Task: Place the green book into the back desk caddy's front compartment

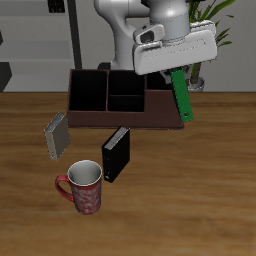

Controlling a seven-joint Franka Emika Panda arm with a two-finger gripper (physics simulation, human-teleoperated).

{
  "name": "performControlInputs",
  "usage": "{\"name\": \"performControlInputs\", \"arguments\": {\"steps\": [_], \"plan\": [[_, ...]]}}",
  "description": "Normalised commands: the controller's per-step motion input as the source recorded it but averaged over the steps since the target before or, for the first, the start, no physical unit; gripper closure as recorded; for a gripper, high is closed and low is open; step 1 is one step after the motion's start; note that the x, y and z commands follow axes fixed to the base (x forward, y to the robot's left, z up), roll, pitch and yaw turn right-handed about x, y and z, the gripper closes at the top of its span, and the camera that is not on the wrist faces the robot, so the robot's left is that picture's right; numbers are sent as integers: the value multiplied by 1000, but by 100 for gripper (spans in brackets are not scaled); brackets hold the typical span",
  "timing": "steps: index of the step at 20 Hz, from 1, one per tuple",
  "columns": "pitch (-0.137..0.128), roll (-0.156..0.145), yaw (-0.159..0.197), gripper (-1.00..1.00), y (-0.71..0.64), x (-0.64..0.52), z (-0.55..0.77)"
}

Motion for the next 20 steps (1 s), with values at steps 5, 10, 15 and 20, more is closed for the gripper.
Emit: {"name": "performControlInputs", "arguments": {"steps": [5, 10, 15, 20], "plan": [[-24, -35, 47, 100, -101, -387, 119], [-20, -8, 55, 100, -48, -443, 85], [-2, -12, 65, 100, -101, -397, 42], [23, -19, 47, 100, -110, -351, 5]]}}
